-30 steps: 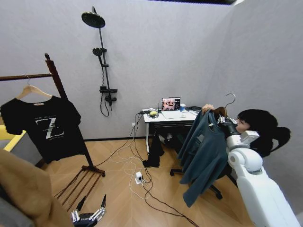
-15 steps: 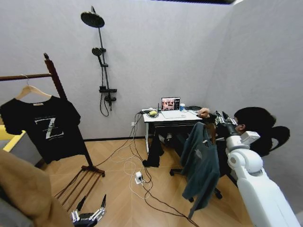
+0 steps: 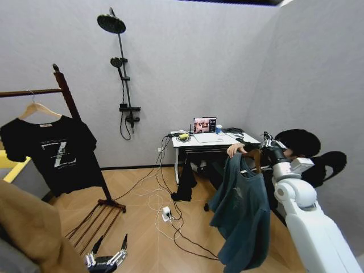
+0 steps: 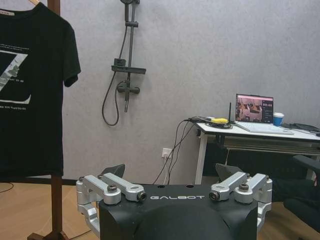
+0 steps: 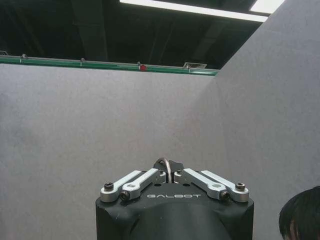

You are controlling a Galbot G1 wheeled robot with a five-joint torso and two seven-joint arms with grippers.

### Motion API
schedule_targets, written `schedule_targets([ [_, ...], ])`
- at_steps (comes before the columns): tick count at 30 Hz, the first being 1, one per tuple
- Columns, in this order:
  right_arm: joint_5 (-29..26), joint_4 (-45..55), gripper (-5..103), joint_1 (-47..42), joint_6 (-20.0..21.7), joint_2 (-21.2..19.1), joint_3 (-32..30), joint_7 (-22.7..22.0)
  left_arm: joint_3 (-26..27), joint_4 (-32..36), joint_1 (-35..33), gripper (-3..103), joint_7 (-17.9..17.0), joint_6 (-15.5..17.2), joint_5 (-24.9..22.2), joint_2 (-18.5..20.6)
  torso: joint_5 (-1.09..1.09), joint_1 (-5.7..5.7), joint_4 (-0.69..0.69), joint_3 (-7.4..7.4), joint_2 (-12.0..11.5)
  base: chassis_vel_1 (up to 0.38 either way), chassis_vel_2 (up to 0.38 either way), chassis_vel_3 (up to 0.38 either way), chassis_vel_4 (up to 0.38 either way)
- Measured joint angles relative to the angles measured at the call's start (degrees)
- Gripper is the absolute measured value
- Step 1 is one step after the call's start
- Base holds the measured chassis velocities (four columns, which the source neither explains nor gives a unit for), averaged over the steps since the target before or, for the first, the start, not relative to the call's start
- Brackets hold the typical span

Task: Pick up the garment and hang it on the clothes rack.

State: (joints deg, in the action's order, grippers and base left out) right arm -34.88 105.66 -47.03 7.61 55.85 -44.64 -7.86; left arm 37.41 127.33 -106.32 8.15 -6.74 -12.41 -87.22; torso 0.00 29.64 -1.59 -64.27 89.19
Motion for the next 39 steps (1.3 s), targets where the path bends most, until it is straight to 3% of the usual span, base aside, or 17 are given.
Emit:
schedule_targets([
  [7, -0.04, -0.24, 1, 0.07, -0.1, 0.07, -0.26, -0.76, 0.0, 0.0, 0.0, 100, 0.0, 0.0, 0.0, 0.0, 0.0, 0.0, 0.0, 0.0, 0.0, 0.0, 0.0, 0.0, 0.0],
  [10, -0.74, -0.2, 17, 0.5, 0.54, -0.38, -0.3, -1.13, 0.0, 0.0, 0.0, 100, 0.0, 0.0, 0.0, 0.0, 0.0, 0.0, 0.0, 0.0, 0.0, 0.0, 0.0, 0.0, 0.0],
  [13, -0.82, -0.16, 22, 0.51, 0.69, -0.48, -0.3, -1.17, 0.0, 0.0, 0.0, 100, 0.0, 0.0, 0.0, 0.0, 0.0, 0.0, 0.0, 0.0, 0.0, 0.0, 0.0, 0.0, 0.0],
  [15, -0.83, -0.07, 33, 0.33, 1.05, -0.65, -0.36, -1.17, 0.0, 0.0, 0.0, 100, 0.0, 0.0, 0.0, 0.0, 0.0, 0.0, 0.0, 0.0, 0.0, 0.0, 0.0, 0.0, 0.0],
  [16, -0.83, -0.07, 33, 0.33, 1.05, -0.65, -0.36, -1.17, 0.0, 0.0, 0.0, 100, 0.0, 0.0, 0.0, 0.0, 0.0, 0.0, 0.0, 0.0, 0.0, 0.0, 0.0, 0.0, 0.0],
  [24, 1.01, -0.09, 65, -0.98, 0.98, -0.49, -0.66, -0.05, 0.0, 0.0, 0.0, 100, 0.0, 0.0, 0.0, 0.0, 0.0, 0.0, -0.01, 0.0, 0.0, 0.0, 0.0, 0.0, 0.0],
  [26, 1.22, -0.21, 70, -0.98, 0.88, -0.46, -0.68, 0.06, 0.0, 0.0, 0.0, 100, 0.0, 0.0, 0.0, 0.0, 0.0, 0.0, -0.01, 0.0, 0.0, 0.0, 0.0, 0.0, 0.0],
  [28, 1.4, -0.35, 70, -0.98, 0.76, -0.45, -0.71, 0.2, 0.0, 0.0, 0.0, 100, 0.0, 0.0, 0.0, 0.0, 0.0, 0.0, -0.01, 0.0, 0.0, 0.0, 0.0, 0.0, 0.0],
  [29, 1.65, -0.51, 58, -0.96, 0.65, -0.45, -0.72, 0.43, 0.0, 0.0, 0.0, 100, 0.0, 0.0, 0.0, 0.0, 0.0, 0.0, -0.01, 0.0, 0.0, 0.0, 0.0, 0.0, 0.0],
  [31, 1.78, -0.6, 58, -0.94, 0.57, -0.45, -0.72, 0.59, 0.0, 0.0, 0.0, 100, 0.0, 0.0, 0.0, 0.0, 0.0, 0.0, -0.01, 0.0, -0.01, 0.0, 0.0, 0.0, 0.0],
  [32, 1.96, -0.69, 48, -0.91, 0.43, -0.42, -0.72, 0.82, 0.0, 0.0, 0.0, 100, 0.0, 0.0, 0.0, 0.0, 0.0, 0.0, -0.01, 0.0, -0.01, 0.0, 0.0, 0.0, 0.0],
  [39, 2.18, -0.99, 27, -0.84, 0.21, -0.26, -0.56, 1.22, 0.0, 0.0, 0.0, 100, 0.0, 0.0, 0.0, 0.0, 0.0, 0.0, -0.01, 0.0, -0.02, 0.0, 0.0, 0.0, 0.0],
])
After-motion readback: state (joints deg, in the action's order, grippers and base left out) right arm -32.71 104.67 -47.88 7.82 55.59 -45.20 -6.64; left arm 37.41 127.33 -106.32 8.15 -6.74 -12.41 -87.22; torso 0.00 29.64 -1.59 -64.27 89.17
